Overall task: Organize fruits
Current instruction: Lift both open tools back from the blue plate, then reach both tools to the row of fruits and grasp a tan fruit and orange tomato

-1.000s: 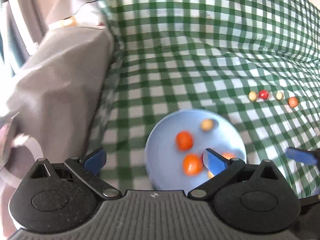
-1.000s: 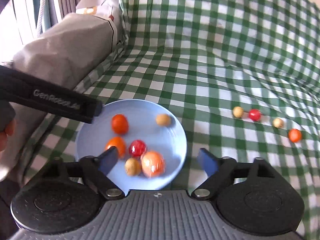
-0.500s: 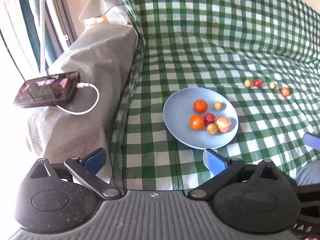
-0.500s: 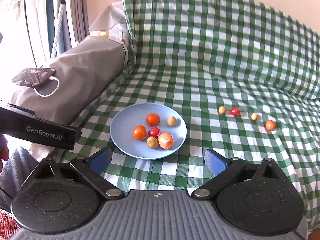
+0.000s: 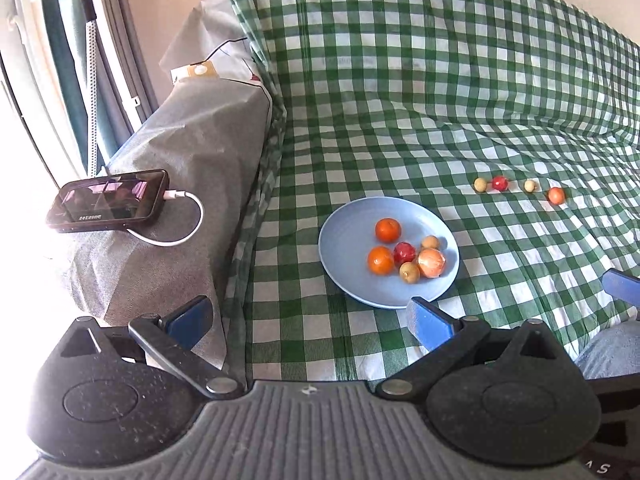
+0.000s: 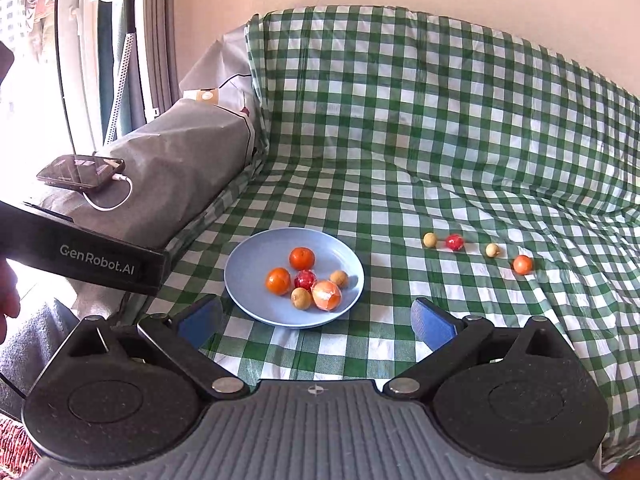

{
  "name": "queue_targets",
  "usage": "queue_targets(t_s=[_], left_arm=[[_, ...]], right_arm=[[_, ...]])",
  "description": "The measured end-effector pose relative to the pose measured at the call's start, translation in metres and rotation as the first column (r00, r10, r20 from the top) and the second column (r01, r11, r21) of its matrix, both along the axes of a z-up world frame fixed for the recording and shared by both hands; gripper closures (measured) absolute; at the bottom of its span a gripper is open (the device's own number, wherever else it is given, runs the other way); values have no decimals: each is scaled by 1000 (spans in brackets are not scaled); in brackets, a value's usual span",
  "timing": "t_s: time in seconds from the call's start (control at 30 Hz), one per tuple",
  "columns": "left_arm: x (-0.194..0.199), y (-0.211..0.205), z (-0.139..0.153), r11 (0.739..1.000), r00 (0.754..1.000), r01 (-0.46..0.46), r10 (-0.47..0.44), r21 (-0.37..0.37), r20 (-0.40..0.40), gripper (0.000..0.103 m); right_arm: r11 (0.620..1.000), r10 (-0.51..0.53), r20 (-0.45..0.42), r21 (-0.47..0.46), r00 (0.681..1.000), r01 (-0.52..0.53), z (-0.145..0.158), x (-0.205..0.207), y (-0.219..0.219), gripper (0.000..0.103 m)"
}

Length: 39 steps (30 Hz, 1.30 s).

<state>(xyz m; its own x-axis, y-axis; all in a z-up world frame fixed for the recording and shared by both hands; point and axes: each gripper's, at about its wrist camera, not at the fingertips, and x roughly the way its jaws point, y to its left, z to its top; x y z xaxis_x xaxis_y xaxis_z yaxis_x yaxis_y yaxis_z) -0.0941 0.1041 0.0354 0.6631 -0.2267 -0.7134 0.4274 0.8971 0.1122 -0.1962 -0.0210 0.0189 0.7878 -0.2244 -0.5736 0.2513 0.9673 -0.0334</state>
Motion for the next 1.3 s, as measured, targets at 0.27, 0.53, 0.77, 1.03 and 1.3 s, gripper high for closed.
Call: queue_targets(t_s=[0.27,0.53,0.77,1.03,1.3], left_arm=[[-2,0,2,1000,1000,10,-10,1,9,0],[-2,-2,-1,1000,1000,17,-17,9,6,0],[0,-3,-3,1000,1000,23,-23,16,3,0],[1,-3,-5,1000,1000,21,-21,18,-3,0],[6,-7,-8,999,999,32,-32,34,-13,0]], right_arm=[[1000,1,5,-2,1000,-1,2,-2,1,3],[1000,3,-1,2,1000,-3,3,-3,2,3],[1000,-3,-8,7,1000,3,2,-1,2,3],[1000,2,-20,10,1000,-1,-1,3,4,3],[1000,0,-31,25,1000,1,-4,7,3,3]])
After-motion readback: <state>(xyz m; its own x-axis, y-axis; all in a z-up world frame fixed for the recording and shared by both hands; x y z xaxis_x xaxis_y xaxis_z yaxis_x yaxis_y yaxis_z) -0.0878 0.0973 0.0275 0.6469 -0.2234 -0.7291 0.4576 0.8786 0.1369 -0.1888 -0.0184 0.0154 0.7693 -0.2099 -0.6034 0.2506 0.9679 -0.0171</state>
